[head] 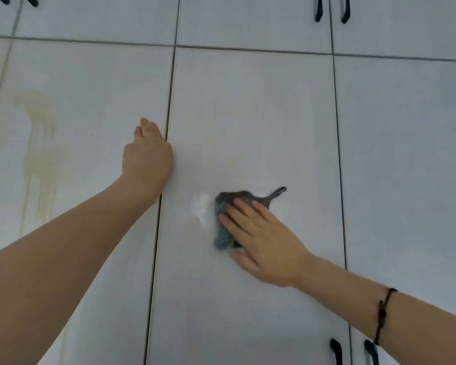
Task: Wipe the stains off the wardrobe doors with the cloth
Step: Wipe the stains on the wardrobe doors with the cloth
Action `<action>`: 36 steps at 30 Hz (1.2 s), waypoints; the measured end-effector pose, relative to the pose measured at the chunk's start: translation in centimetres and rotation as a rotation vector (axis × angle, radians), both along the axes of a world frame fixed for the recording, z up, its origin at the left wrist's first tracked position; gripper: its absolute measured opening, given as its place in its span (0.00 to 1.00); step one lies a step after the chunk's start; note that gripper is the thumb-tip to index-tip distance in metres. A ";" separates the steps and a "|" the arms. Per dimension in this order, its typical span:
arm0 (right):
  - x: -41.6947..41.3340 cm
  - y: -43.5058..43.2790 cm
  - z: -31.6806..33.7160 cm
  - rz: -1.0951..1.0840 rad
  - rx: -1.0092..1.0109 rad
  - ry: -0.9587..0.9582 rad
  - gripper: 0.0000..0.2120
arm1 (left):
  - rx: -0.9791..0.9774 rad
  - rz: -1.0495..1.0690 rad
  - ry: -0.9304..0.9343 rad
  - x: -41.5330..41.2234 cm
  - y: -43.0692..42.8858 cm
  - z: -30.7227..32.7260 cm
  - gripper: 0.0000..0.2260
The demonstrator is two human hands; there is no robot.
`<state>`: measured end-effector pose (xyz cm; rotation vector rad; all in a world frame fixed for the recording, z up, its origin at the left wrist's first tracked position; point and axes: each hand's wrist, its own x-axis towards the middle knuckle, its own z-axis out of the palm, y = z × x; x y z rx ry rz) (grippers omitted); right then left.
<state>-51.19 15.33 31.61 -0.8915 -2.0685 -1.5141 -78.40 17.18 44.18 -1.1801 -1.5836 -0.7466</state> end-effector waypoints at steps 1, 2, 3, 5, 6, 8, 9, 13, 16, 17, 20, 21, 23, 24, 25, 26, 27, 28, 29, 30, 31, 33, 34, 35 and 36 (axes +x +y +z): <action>-0.4 -0.1 -2.5 0.017 -0.045 -0.108 0.33 | -0.006 -0.022 -0.010 0.0 0.1 0.0 0.28; -0.3 -0.3 -3.8 0.016 -0.079 -0.204 0.33 | -0.012 -0.042 -0.008 0.1 0.1 -0.2 0.29; 0.0 -0.3 -3.6 0.024 -0.093 -0.279 0.32 | -0.009 -0.047 0.004 0.0 0.2 -0.3 0.29; 1.2 -0.1 -0.4 0.041 -0.075 -0.292 0.31 | 0.009 -0.048 0.036 -0.4 0.3 -0.4 0.29; 1.9 0.1 2.3 0.045 -0.034 -0.214 0.31 | 0.009 -0.046 0.046 -0.4 0.3 -0.4 0.29; 3.6 0.3 8.6 0.005 0.074 0.097 0.31 | 0.009 -0.053 0.056 -0.5 0.4 -0.5 0.30; 4.3 0.3 11.4 -0.029 0.108 0.291 0.31 | -0.001 -0.057 0.054 -0.3 0.4 -0.5 0.30; 0.8 1.0 15.2 0.026 0.161 0.817 0.31 | 0.001 -0.028 0.022 -0.2 0.7 -0.3 0.30; -3.9 2.1 10.6 0.037 0.176 0.580 0.31 | 0.011 -0.052 0.003 -0.1 0.7 -0.2 0.30; -4.9 2.2 8.4 0.043 0.150 0.447 0.31 | 0.014 -0.053 0.008 -0.2 0.6 -0.1 0.30; -5.2 1.4 0.4 0.065 0.045 0.126 0.33 | 0.004 -0.056 0.015 -0.4 0.3 -0.3 0.30; -4.7 1.0 -2.0 0.063 0.010 0.035 0.33 | 0.000 -0.060 0.017 -0.5 0.2 -0.4 0.30; -2.6 0.4 -4.9 0.072 -0.043 -0.098 0.32 | 0.001 -0.062 0.034 -0.8 0.2 -0.5 0.30; -1.2 0.4 -5.1 0.084 -0.051 -0.130 0.31 | -0.001 -0.063 0.045 -0.9 0.2 -0.5 0.30; 0.3 0.4 -4.4 0.090 -0.044 -0.134 0.30 | -0.002 -0.065 0.053 -0.9 0.1 -0.5 0.30; 1.7 0.5 -3.1 0.085 -0.031 -0.114 0.30 | -0.001 -0.067 0.051 -1.0 0.0 -0.6 0.30; 2.9 0.6 -1.4 0.077 -0.002 -0.066 0.30 | -0.005 -0.069 0.049 -0.9 0.0 -0.6 0.30; 4.1 0.6 0.9 0.066 0.051 0.003 0.30 | -0.003 -0.073 0.049 -0.9 0.0 -0.6 0.30; 5.0 0.6 3.3 0.051 0.119 0.093 0.30 | 0.005 -0.071 0.051 -0.9 0.1 -0.7 0.30; 6.0 0.5 5.8 0.031 0.183 0.197 0.30 | 0.012 -0.066 0.052 -0.9 0.1 -0.7 0.30; 6.7 0.2 8.0 0.011 0.219 0.311 0.31 | 0.013 -0.061 0.046 -0.8 0.1 -0.9 0.30; 7.2 -0.2 10.8 -0.017 0.260 0.552 0.30 | 0.015 -0.060 0.025 -0.7 0.1 -0.9 0.30; 6.8 -0.1 11.3 -0.020 0.284 0.655 0.30 | 0.018 -0.063 0.019 -0.7 0.1 -0.8 0.31; 6.1 0.1 10.8 -0.019 0.307 0.723 0.28 | 0.016 -0.070 0.013 -0.7 0.1 -0.9 0.31; 5.0 0.2 9.8 0.001 0.333 0.750 0.27 | 0.012 -0.075 0.009 -0.7 0.1 -0.9 0.31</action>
